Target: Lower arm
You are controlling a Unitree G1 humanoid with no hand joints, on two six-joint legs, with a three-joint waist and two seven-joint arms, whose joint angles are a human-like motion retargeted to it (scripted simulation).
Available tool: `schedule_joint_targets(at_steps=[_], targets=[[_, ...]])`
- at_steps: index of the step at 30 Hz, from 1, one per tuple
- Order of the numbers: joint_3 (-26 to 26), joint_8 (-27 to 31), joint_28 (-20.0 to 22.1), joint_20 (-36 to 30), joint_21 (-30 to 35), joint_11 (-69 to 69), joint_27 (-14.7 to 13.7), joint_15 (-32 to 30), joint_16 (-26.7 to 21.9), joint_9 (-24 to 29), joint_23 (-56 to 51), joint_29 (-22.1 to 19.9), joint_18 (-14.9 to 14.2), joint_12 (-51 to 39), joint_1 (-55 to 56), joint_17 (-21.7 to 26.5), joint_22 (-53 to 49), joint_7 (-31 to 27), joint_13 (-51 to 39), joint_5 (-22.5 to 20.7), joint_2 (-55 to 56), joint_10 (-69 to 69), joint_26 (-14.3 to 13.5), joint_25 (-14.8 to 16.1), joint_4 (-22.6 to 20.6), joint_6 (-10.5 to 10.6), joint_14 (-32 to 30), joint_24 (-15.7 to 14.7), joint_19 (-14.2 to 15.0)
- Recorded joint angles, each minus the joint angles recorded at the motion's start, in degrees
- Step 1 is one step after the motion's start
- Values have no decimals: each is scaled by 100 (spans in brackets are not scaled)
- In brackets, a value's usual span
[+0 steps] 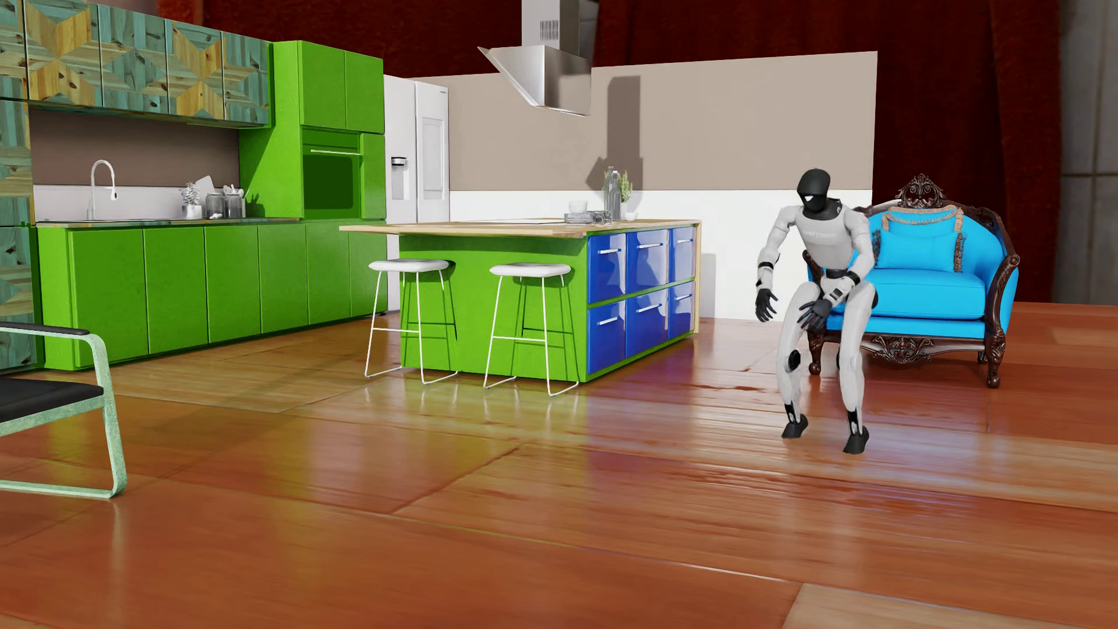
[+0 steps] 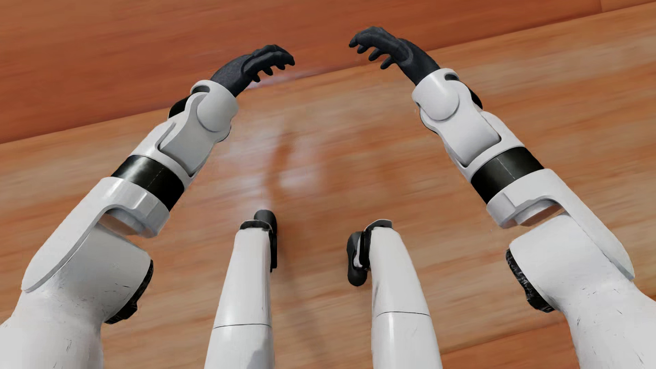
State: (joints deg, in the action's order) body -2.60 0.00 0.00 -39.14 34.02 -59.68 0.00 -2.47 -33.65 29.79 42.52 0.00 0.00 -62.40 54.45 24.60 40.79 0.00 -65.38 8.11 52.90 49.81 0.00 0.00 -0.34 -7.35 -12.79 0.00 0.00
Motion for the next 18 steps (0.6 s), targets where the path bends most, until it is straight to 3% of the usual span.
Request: schedule_joint_targets(at_steps=[1, 2, 3, 7, 11, 13, 16, 18], targets=[[6, 0, 0, -136, 170, -440, 0, 243, -11, 0, 277, 0, 0, -451, 255, 34, 293, 0, -430, 48, 258, 502, 0, 0, 54, -37, 251, 0, 0], [-2, 0, 0, -354, 295, -961, 0, 512, 9, 0, 516, 0, 0, -811, 840, 37, 549, 0, -763, 14, 735, 1158, 0, 0, 249, 95, 553, 0, 0], [-60, 0, 0, -617, 456, -1334, 0, 732, -51, 0, 795, 0, 0, -1275, 754, 41, 817, 0, -1214, 244, 746, 1523, 0, 0, 111, -104, 823, 0, 0], [-106, 0, 0, -1598, 1146, -2927, 0, 1638, -9, 0, 1699, 0, 0, -2577, 1601, 105, 1677, 0, -2480, 367, 1592, 3483, 0, 0, 129, -103, 1953, 0, 0], [-48, 0, 0, -1880, 1651, -2467, 0, 2071, 9, 0, 2160, 0, 0, -2405, 2198, 206, 1849, 0, -1906, 334, 2187, 3593, 0, 0, 123, -65, 2533, 0, 0], [-15, 0, 0, -1993, 1372, -2328, 0, 2192, -24, 0, 2203, 0, 0, -2308, 2379, 299, 1742, 0, -1797, 286, 2349, 3418, 0, 0, 177, -8, 2662, 0, 0], [37, 0, 0, -2168, 1768, -2274, 0, 2287, -85, 0, 2277, 0, 0, -2227, 2518, 386, 1602, 0, -1699, 247, 2502, 3367, 0, 0, 181, -18, 2675, 0, 0], [-9, 0, 0, -2065, 1679, -2403, 0, 2259, -71, 0, 2181, 0, 0, -2219, 2412, 459, 1585, 0, -1711, 321, 2388, 3569, 0, 0, 68, -1, 2547, 0, 0]])
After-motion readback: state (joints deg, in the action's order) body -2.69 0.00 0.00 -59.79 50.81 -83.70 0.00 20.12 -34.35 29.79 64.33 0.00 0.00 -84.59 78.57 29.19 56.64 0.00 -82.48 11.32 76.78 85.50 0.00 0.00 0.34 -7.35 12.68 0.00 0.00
